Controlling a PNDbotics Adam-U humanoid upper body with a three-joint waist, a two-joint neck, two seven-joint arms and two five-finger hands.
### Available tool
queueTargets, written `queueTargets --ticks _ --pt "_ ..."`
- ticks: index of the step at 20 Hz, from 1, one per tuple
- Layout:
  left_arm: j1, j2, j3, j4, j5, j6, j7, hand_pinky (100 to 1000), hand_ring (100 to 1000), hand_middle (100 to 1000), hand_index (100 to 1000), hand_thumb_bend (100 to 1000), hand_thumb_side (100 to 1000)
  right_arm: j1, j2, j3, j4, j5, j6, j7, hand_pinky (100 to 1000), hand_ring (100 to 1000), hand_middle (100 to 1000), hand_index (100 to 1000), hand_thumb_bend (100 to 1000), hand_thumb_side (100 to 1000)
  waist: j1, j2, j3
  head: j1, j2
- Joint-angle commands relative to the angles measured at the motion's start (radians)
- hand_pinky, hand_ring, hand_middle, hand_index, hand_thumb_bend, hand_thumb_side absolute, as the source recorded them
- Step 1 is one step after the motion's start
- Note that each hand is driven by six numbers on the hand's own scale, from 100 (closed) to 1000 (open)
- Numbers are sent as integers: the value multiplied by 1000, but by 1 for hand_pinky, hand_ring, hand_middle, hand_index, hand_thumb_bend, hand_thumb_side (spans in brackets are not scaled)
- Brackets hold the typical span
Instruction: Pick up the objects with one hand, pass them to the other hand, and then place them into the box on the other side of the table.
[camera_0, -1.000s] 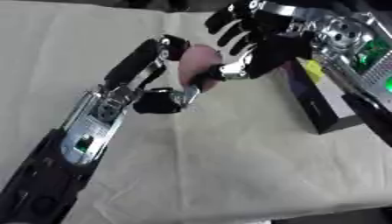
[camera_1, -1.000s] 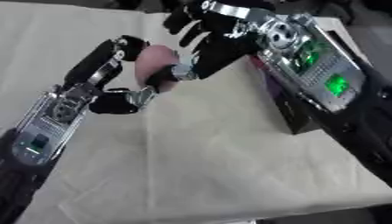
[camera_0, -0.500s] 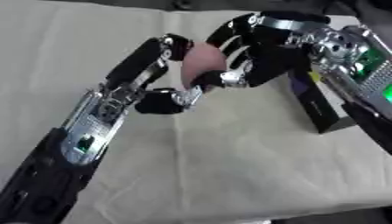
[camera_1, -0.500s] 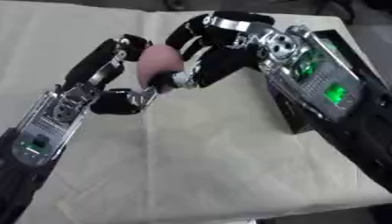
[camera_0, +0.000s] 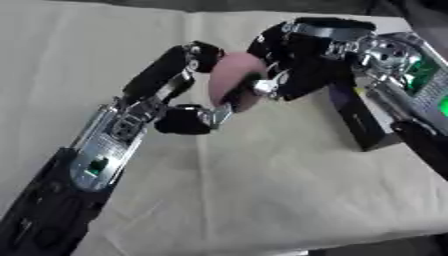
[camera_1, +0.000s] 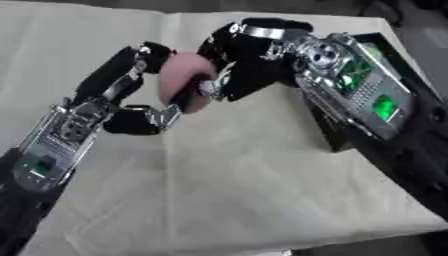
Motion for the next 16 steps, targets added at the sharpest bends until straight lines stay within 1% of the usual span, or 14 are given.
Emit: queueTargets --ticks 1,3,5,7,8,9,10,11,12,13,14,16 --pt "-12 -6 -5 -21 -4 -7 -3 741 597 465 416 100 543 -7 -32 -18 -9 -8 -15 7 681 617 433 524 104 100 -5 2 -3 -6 5" --pt "-11 -8 -6 -19 -4 -7 -3 741 597 466 422 100 565 -6 -31 -19 -9 -7 -20 11 674 597 395 496 100 100 -4 3 -4 -7 5" --pt "-10 -10 -5 -16 0 -1 2 743 597 469 455 100 552 -5 -30 -19 -9 -2 -23 13 669 585 383 487 100 100 -4 3 -6 -7 5" --pt "-8 -11 -3 -11 5 15 10 747 601 480 511 100 528 -2 -30 -21 -9 3 -23 13 664 576 375 480 114 100 -4 3 -7 -7 5" --pt "-6 -11 -2 -7 7 25 15 751 608 495 551 100 528 -1 -30 -23 -9 4 -23 11 662 573 373 477 119 100 -4 3 -7 -7 5" --pt "-5 -11 -1 -3 10 36 22 756 618 514 605 100 495 1 -30 -25 -9 4 -22 9 660 571 370 474 124 100 -4 3 -7 -7 5" --pt "-4 -12 1 0 12 47 31 760 627 526 631 100 489 2 -31 -27 -9 4 -22 6 659 569 368 473 130 100 -4 3 -7 -8 5" --pt "-3 -12 2 2 10 59 42 765 640 542 655 100 509 4 -31 -29 -9 3 -22 3 658 568 367 471 134 100 -4 2 -7 -8 5" --pt "-2 -12 3 4 4 71 53 780 671 580 709 100 624 5 -33 -30 -9 2 -22 0 656 566 364 469 140 100 -4 2 -8 -8 5" --pt "-2 -12 3 6 -6 82 64 788 696 608 744 100 717 5 -34 -32 -9 1 -22 -3 654 564 362 467 143 100 -4 2 -9 -8 5" --pt "0 -11 6 10 -18 94 76 794 717 629 772 142 787 7 -36 -35 -9 1 -22 -7 653 563 361 466 148 100 -4 1 -9 -7 5" --pt "3 -11 13 20 -46 123 104 797 734 651 794 190 848 10 -41 -40 -9 -1 -24 -15 651 561 360 464 152 100 -4 0 -11 -6 5"
